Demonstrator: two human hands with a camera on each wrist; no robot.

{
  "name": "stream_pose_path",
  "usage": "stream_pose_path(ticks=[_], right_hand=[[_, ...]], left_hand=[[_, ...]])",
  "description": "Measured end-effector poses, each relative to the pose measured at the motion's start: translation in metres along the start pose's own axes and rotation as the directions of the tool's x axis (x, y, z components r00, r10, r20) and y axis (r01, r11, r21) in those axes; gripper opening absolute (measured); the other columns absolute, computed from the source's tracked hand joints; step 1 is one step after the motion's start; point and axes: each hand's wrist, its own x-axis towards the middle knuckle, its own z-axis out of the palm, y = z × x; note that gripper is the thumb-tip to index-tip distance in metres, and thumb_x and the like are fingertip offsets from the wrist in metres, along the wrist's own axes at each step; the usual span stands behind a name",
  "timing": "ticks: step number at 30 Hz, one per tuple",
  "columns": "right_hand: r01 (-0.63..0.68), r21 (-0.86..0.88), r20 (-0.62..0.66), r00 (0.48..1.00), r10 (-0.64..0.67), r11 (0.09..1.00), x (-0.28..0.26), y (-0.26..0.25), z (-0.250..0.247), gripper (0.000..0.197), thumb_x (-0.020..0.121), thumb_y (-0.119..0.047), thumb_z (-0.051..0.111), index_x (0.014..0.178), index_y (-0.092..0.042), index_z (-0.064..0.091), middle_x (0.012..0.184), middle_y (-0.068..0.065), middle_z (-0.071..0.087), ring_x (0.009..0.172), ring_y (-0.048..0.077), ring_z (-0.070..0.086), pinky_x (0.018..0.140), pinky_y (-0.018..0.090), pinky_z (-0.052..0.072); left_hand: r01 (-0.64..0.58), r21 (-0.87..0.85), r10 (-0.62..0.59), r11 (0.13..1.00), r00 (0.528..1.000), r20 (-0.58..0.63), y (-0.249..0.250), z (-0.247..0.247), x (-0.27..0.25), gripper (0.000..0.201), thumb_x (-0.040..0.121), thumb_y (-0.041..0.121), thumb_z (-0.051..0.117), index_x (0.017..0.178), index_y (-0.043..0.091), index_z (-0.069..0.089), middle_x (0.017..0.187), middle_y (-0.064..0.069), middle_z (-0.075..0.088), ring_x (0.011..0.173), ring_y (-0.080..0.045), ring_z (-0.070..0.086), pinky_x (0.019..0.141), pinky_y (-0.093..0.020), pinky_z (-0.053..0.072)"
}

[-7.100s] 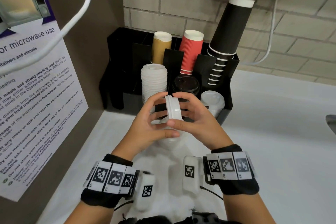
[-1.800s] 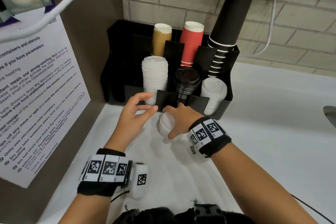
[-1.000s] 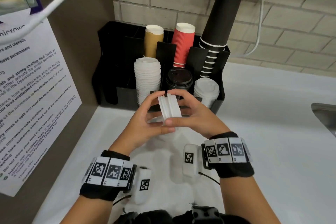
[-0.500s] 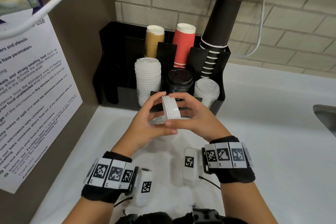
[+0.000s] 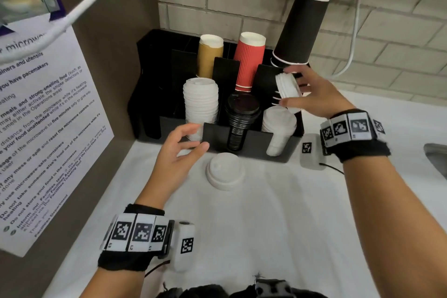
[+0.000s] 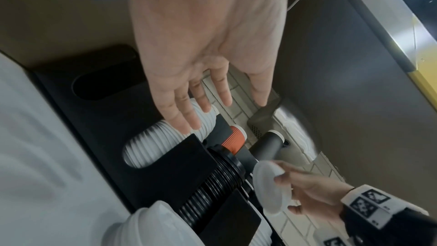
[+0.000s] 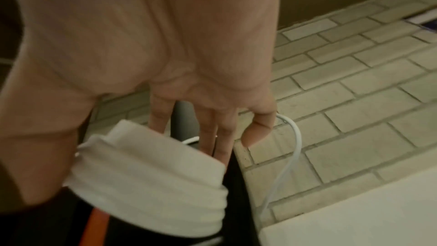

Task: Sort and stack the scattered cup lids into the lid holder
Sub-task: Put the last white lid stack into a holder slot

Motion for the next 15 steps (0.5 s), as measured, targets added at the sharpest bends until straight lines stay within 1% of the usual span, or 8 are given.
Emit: stream_pose_path(ticks=[3, 5, 6, 8, 12, 15], right_hand=[[-0.024, -0.183, 0.103, 0.994, 0.044, 0.983, 0.012, 0.010, 0.005, 0.067, 0.072, -0.023, 0.080, 0.128, -0.037, 0.048, 0.126, 0.002, 0.052, 0.115, 0.024, 0.051, 0.095, 0.038, 0.045], [-0.044, -0.305, 0.139, 0.986, 0.090, 0.951, 0.014, 0.013, 0.010, 0.070, 0.071, -0.027, 0.080, 0.130, -0.041, 0.045, 0.128, 0.007, 0.047, 0.116, 0.028, 0.049, 0.098, 0.042, 0.044], [-0.054, -0.363, 0.137, 0.984, 0.110, 0.930, 0.014, 0.015, 0.013, 0.073, 0.070, -0.029, 0.080, 0.131, -0.043, 0.043, 0.127, 0.008, 0.045, 0.116, 0.029, 0.048, 0.098, 0.042, 0.044], [-0.055, -0.432, 0.135, 0.983, 0.124, 0.900, 0.012, 0.016, 0.019, 0.078, 0.067, -0.030, 0.081, 0.133, -0.043, 0.042, 0.127, 0.009, 0.040, 0.116, 0.031, 0.047, 0.096, 0.040, 0.045], [-0.044, -0.474, 0.144, 0.981, 0.126, 0.880, 0.010, 0.019, 0.032, 0.080, 0.065, -0.028, 0.082, 0.134, -0.040, 0.043, 0.126, 0.009, 0.033, 0.116, 0.034, 0.044, 0.097, 0.039, 0.044], [-0.041, -0.466, 0.146, 0.982, 0.123, 0.884, 0.013, 0.020, 0.033, 0.080, 0.066, -0.027, 0.081, 0.135, -0.038, 0.043, 0.122, 0.006, 0.030, 0.115, 0.032, 0.044, 0.091, 0.030, 0.040]], left_hand=[[-0.006, 0.031, 0.006, 0.999, 1.000, 0.006, -0.001, -0.003, 0.001, 0.031, 0.090, 0.017, 0.067, 0.114, 0.034, 0.060, 0.129, -0.001, 0.054, 0.103, -0.008, 0.062, 0.087, -0.023, 0.049], [-0.007, 0.051, 0.006, 0.999, 1.000, 0.004, -0.002, -0.003, 0.002, 0.030, 0.090, 0.017, 0.066, 0.115, 0.033, 0.060, 0.129, -0.002, 0.054, 0.100, -0.003, 0.062, 0.085, -0.019, 0.049], [-0.006, 0.060, 0.006, 0.998, 1.000, 0.003, -0.002, -0.003, 0.003, 0.029, 0.091, 0.017, 0.066, 0.115, 0.032, 0.060, 0.129, -0.002, 0.054, 0.098, -0.001, 0.062, 0.084, -0.017, 0.049], [-0.002, 0.068, 0.002, 0.998, 1.000, 0.001, -0.003, -0.002, 0.003, 0.029, 0.091, 0.018, 0.066, 0.115, 0.033, 0.061, 0.128, -0.002, 0.054, 0.097, -0.001, 0.062, 0.083, -0.017, 0.049], [0.001, 0.069, -0.001, 0.998, 1.000, 0.011, -0.002, -0.002, 0.004, 0.029, 0.091, 0.017, 0.066, 0.114, 0.034, 0.061, 0.128, -0.003, 0.055, 0.097, -0.003, 0.063, 0.083, -0.019, 0.049], [-0.008, 0.071, 0.007, 0.997, 1.000, 0.012, -0.002, -0.002, 0.005, 0.028, 0.091, 0.018, 0.066, 0.112, 0.035, 0.061, 0.127, -0.003, 0.055, 0.095, -0.001, 0.063, 0.080, -0.015, 0.049]])
